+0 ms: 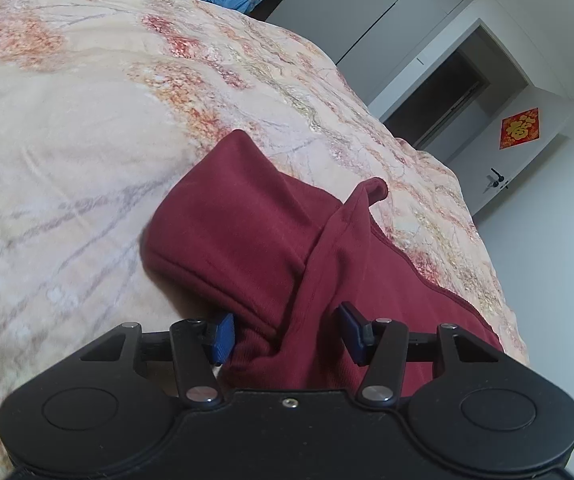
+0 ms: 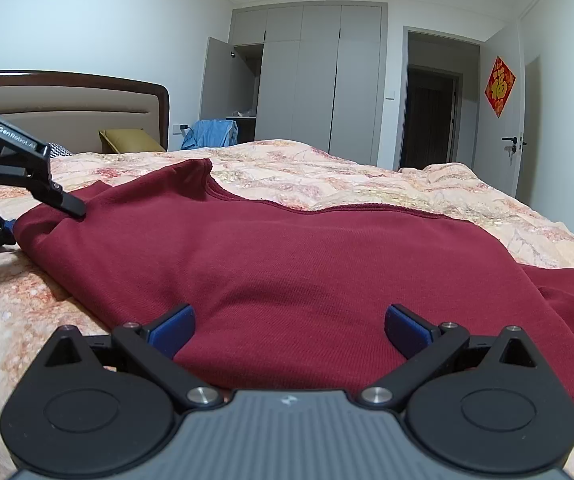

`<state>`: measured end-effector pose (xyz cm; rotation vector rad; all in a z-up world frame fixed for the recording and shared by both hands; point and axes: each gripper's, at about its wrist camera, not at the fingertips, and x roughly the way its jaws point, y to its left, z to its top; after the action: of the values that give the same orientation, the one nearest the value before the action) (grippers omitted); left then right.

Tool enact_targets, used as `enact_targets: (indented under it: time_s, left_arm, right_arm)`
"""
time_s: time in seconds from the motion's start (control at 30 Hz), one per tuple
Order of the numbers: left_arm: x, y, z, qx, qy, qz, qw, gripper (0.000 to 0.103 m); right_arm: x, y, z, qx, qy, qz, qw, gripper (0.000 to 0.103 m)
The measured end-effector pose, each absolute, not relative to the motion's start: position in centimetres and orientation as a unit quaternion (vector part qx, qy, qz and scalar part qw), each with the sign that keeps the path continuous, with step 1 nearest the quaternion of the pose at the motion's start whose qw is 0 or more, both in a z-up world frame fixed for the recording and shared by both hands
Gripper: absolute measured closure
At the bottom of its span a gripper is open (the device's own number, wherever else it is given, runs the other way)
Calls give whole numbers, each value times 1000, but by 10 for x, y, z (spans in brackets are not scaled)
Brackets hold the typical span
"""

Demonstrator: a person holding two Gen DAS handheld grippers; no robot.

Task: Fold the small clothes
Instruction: 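Lift the grasped sweater side with the left gripper and fold it over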

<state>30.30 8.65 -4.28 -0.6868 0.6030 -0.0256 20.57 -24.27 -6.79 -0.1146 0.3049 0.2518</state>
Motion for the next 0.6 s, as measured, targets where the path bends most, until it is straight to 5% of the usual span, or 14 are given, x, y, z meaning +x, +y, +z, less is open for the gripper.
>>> enact_targets:
  time_s: [0.17, 0.3, 0.6]
  left_arm:
    - [306, 80, -40, -313, 293, -16, 903, 72]
    - [302, 75, -33, -293, 284, -18, 913, 79]
    - [310, 71, -30, -285, 309, 7, 907, 75]
  right_arm:
    - [204, -244, -68, -54, 150, 127, 979, 0]
    - [204, -247, -67, -47, 150, 134, 978, 0]
    - [210, -247, -51, -59, 189, 148, 969, 0]
